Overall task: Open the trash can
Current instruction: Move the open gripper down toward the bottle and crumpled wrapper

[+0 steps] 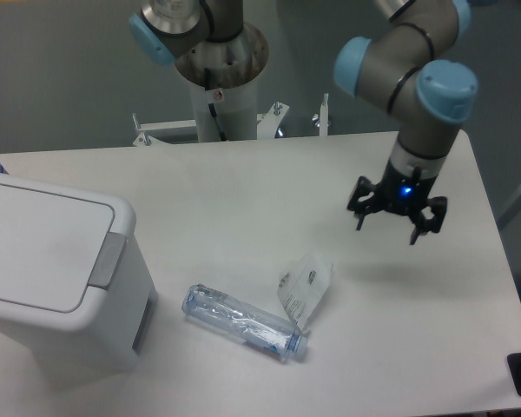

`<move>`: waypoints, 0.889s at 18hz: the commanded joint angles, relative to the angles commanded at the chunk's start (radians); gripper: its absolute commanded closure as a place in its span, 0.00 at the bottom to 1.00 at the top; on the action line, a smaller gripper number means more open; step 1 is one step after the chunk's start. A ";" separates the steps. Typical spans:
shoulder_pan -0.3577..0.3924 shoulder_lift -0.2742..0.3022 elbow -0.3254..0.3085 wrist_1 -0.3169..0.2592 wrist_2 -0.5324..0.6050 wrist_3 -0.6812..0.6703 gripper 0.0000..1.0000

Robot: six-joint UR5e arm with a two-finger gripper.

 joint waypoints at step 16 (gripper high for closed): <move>-0.115 0.026 0.106 0.000 -0.089 -0.227 0.00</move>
